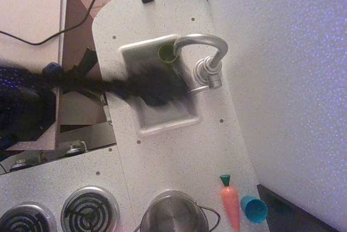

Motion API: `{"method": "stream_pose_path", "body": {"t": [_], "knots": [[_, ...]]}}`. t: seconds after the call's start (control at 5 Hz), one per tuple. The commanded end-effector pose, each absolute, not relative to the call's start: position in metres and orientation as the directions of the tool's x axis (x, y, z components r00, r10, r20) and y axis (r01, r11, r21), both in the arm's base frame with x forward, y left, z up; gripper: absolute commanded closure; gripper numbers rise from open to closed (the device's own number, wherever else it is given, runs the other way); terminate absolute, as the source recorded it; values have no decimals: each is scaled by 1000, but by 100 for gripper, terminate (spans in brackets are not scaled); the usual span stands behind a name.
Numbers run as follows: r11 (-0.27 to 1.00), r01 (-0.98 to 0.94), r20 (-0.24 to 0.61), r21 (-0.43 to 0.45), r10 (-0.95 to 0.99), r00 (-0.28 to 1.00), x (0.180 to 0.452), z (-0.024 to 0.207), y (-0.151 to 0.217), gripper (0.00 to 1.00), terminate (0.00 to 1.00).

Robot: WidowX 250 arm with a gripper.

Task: Turn faucet left

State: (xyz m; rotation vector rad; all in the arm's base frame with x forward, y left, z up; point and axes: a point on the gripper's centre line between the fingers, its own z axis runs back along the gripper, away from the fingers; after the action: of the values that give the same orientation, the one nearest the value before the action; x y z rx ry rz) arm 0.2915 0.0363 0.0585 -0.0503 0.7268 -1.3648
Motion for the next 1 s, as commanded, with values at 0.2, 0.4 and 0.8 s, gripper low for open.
{"method": "stream_pose_path", "body": {"t": [0.2, 0.4, 0.8], "knots": [[195, 931, -256, -308, -960, 116, 292, 79, 46, 0, 0], [346, 901, -1, -263, -933, 359, 322, 101, 56, 0, 0], [542, 768, 481, -342, -601, 638, 349, 100, 89, 0, 0]]}}
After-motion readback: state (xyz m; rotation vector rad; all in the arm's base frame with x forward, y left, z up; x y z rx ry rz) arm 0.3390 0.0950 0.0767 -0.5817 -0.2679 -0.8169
